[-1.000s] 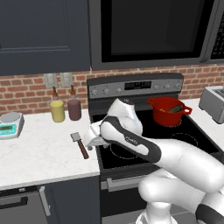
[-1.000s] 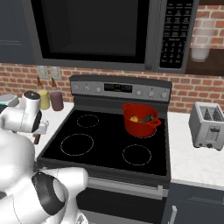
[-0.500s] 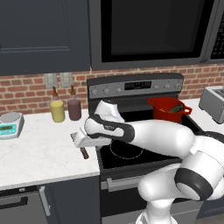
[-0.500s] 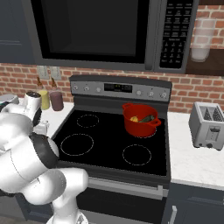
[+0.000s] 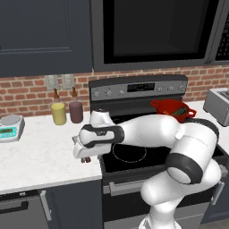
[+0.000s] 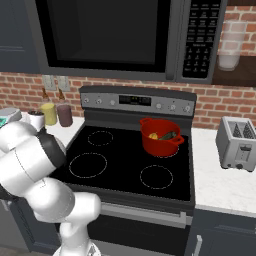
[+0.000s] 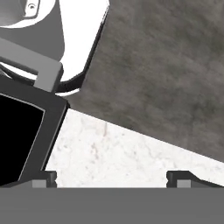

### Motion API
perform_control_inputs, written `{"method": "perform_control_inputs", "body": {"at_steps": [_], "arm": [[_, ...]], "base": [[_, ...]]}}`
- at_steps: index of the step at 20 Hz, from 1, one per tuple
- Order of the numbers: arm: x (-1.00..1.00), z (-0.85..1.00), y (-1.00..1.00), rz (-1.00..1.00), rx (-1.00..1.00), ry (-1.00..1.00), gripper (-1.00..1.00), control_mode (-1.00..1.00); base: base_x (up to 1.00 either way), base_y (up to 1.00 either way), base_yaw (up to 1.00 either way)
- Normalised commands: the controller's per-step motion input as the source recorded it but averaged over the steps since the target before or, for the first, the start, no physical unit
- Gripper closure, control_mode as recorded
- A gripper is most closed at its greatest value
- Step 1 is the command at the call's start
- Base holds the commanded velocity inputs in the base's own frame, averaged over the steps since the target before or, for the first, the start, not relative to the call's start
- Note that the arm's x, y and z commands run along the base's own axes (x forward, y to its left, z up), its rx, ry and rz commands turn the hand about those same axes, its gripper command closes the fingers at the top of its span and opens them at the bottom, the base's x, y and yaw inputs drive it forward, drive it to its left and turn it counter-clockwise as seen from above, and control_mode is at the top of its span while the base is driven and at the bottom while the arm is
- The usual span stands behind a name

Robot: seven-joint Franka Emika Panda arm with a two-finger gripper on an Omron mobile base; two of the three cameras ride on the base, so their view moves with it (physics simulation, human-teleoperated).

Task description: Put the cucumber and squash in the pot. Retrieve the spatula and lightly stir the vegetables in the pot.

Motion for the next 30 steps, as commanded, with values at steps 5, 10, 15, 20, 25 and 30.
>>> {"method": "perform_control_inputs", "body": {"at_steps": [5,10,15,20,25,30], "arm": [[0.30,-0.19,0.01,0.00,-0.10,0.00,-1.00,-1.00],[0.45,-0.18,0.01,0.00,-0.05,0.00,-1.00,-1.00],[0.37,-0.28,0.17,0.00,-0.01,0.00,-1.00,-1.00],[0.08,-0.26,0.19,0.00,0.00,0.00,-1.00,-1.00],[0.00,-0.25,0.08,0.00,0.00,0.00,-1.00,-1.00],[0.00,-0.19,0.00,0.00,0.00,0.00,1.00,-1.00]], "base": [[0.00,0.00,0.00],[0.00,0.00,0.00],[0.00,0.00,0.00],[0.00,0.00,0.00],[0.00,0.00,0.00],[0.00,0.00,0.00]]}}
